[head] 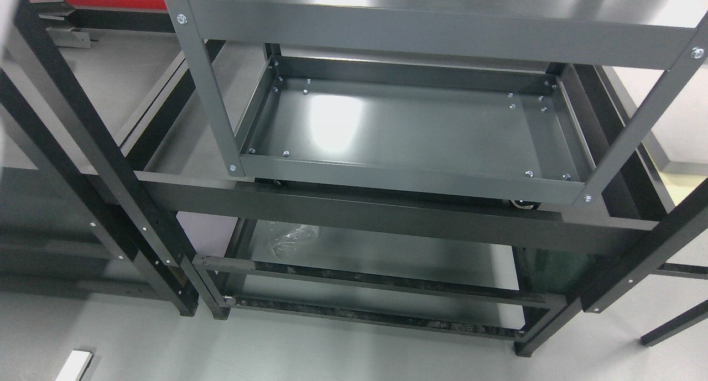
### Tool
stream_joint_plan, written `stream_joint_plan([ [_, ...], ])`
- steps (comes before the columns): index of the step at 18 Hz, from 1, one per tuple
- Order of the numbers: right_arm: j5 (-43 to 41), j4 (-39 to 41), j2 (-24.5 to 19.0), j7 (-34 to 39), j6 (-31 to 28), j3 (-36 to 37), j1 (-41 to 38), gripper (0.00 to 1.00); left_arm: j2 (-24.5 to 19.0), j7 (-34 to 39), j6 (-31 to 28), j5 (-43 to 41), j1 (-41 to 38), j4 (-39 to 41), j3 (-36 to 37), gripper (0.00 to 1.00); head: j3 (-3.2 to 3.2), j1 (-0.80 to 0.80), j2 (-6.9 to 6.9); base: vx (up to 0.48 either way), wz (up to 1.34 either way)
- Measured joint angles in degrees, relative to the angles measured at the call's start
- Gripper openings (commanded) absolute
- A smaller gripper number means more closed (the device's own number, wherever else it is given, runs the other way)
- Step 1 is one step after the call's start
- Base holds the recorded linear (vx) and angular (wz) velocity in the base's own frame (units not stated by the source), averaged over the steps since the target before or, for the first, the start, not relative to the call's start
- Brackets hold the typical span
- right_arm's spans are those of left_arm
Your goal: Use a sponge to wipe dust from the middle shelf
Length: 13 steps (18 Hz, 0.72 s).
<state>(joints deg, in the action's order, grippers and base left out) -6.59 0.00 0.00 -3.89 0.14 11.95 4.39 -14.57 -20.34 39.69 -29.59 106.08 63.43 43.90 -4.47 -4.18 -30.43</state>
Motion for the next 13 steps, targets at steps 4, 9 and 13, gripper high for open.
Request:
stream_joint_plan([
  [4,0.0,0.0,0.0,-0.1,0.0,0.0,0.0,1.00,4.5,3.5,-1.2,-1.4,1.3,-4.4,6.1,0.01,0.00,0.00,0.00,0.000,0.00],
  [9,0.0,0.0,0.0,-0.2,0.0,0.0,0.0,1.00,8.4,4.6,-1.6,-2.3,0.6,-8.2,13.3,0.01,0.00,0.00,0.00,0.000,0.00],
  [13,0.0,0.0,0.0,-0.2,0.0,0.0,0.0,1.00,10.3,4.8,-0.8,-3.4,-1.3,-9.9,16.8,0.01,0.00,0.00,0.00,0.000,0.00],
])
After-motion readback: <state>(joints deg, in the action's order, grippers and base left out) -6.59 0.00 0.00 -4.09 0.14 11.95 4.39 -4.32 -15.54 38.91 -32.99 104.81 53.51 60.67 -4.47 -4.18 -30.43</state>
